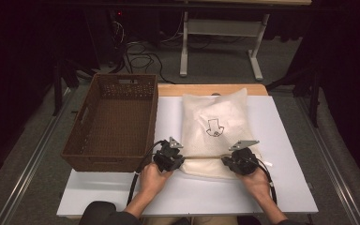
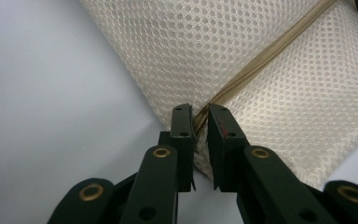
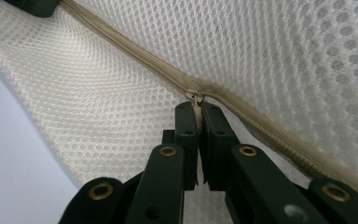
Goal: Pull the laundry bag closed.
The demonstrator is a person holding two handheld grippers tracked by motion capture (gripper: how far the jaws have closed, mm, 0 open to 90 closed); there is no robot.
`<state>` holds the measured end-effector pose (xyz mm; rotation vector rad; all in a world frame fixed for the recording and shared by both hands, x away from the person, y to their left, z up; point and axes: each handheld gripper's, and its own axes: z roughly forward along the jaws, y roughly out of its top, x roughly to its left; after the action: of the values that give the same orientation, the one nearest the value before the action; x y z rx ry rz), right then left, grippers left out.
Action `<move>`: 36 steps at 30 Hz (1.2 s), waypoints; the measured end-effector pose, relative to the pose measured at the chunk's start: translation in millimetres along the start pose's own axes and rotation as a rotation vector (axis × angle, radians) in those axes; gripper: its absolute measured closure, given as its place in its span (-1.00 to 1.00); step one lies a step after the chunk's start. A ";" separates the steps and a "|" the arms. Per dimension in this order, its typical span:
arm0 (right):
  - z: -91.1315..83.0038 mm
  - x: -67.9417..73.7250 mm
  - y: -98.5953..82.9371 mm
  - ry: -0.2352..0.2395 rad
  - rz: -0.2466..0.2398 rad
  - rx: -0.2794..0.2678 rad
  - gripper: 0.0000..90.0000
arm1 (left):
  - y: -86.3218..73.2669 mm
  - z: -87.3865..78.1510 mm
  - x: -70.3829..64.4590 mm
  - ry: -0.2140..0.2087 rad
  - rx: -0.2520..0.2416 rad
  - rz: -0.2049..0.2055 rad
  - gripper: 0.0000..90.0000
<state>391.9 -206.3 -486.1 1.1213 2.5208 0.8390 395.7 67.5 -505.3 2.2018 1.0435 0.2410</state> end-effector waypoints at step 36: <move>-14.4 -14.8 -11.6 -0.017 0.045 -0.017 0.94 | 0.0 0.1 -0.2 -0.002 0.001 0.004 0.79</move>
<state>388.6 -229.4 -481.5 1.1783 2.4782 0.8572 395.6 67.3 -505.3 2.2049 1.0377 0.2401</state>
